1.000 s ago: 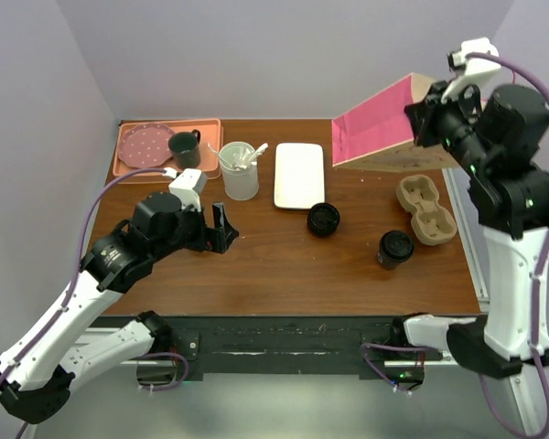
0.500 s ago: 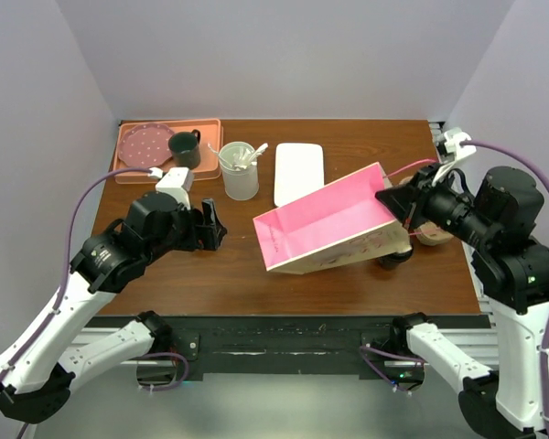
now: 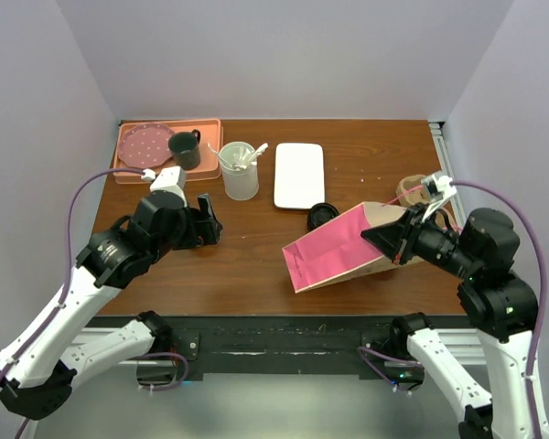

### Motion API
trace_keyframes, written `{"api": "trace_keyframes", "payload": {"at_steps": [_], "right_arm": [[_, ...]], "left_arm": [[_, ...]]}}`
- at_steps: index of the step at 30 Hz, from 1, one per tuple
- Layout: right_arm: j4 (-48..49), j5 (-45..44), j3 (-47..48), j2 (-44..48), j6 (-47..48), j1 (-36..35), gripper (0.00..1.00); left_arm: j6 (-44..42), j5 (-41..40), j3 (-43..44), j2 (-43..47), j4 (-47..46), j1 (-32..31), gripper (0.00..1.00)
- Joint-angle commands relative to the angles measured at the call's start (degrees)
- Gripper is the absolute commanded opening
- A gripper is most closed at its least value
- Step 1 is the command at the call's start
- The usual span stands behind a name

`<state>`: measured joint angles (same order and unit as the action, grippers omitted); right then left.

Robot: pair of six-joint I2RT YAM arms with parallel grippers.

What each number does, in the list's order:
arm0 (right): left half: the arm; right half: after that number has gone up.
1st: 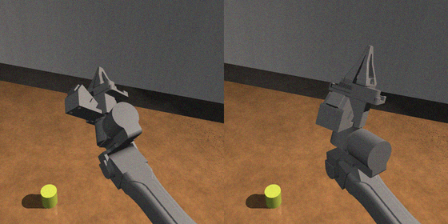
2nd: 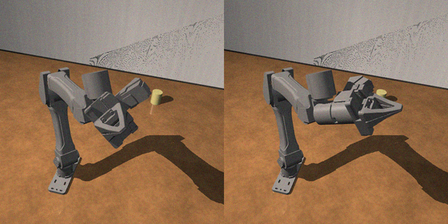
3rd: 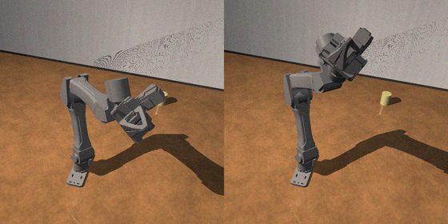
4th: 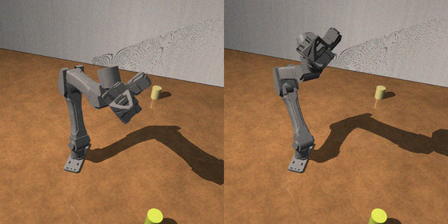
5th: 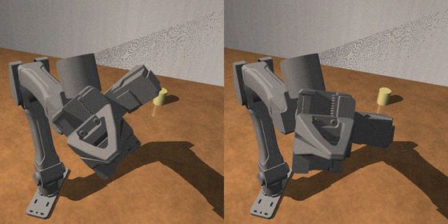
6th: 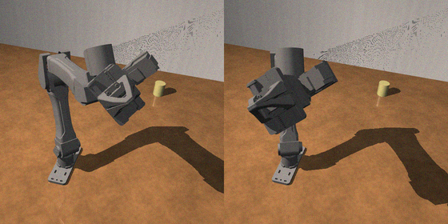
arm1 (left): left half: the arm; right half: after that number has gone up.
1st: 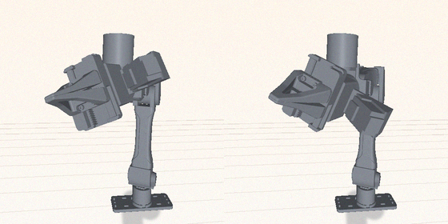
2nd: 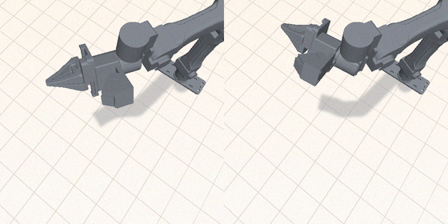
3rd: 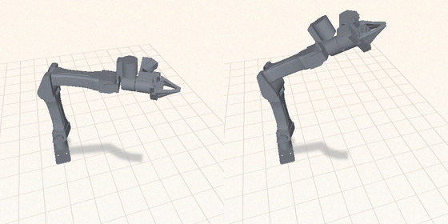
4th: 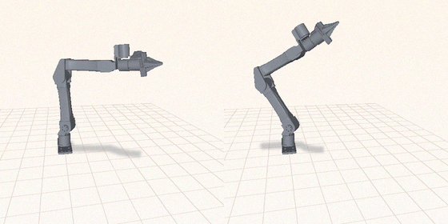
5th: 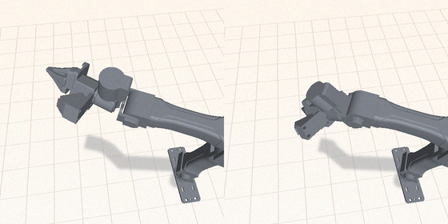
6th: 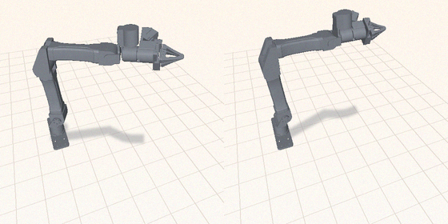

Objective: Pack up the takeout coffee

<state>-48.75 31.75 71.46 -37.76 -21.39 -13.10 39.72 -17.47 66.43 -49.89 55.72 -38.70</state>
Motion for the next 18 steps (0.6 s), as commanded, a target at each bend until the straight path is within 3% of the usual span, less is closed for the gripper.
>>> {"api": "trace_keyframes", "payload": {"at_steps": [1, 10, 14, 18], "right_arm": [[6.48, -1.49, -5.62, 4.61, -4.72, 0.01, 0.0], [11.57, -2.83, -13.19, 4.8, -6.56, -0.08, 0.0], [15.6, 0.93, -14.86, 3.31, -9.28, 0.01, 0.0], [18.51, 4.01, -16.26, 2.43, -10.78, -0.26, 0.08]], "left_arm": [[3.25, -3.53, 0.28, -2.84, 0.88, 0.11, 1.0], [0.09, -6.43, -1.31, -4.51, -2.81, 0.2, 1.0], [-1.49, -7.66, 0.27, -6.35, -1.94, 0.11, 1.0], [1.14, -7.58, 1.86, -7.5, -0.18, 0.2, 1.0]]}}
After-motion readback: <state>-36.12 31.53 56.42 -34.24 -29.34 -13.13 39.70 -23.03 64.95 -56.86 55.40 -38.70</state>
